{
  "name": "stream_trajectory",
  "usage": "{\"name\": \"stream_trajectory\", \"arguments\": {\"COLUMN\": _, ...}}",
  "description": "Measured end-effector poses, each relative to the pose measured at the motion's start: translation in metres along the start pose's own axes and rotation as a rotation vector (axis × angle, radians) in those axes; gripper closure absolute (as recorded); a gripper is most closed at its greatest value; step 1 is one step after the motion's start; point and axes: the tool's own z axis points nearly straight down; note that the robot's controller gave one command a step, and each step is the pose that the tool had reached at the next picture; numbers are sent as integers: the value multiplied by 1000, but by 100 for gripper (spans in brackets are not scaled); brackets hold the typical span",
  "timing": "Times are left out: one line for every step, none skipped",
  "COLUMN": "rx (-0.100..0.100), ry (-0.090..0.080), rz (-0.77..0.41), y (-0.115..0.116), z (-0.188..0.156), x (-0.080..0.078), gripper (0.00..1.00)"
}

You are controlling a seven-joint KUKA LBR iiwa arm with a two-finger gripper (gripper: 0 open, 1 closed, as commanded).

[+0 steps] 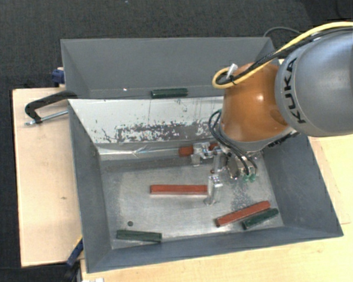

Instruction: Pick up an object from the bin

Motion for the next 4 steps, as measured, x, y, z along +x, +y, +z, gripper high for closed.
{"name": "stream_trajectory", "arguments": {"rx": -1, "ry": 7, "rz": 33, "y": 19, "z": 4, "x": -9, "gripper": 0}}
{"name": "stream_trajectory", "arguments": {"rx": -2, "ry": 1, "rz": 132, "y": 35, "z": -1, "x": -18, "gripper": 0}}
{"name": "stream_trajectory", "arguments": {"rx": 0, "ry": 5, "rz": 81, "y": 34, "z": 58, "x": -20, "gripper": 0}}
{"name": "stream_trajectory", "arguments": {"rx": 0, "ry": 6, "rz": 201, "y": 29, "z": 56, "x": -13, "gripper": 100}}
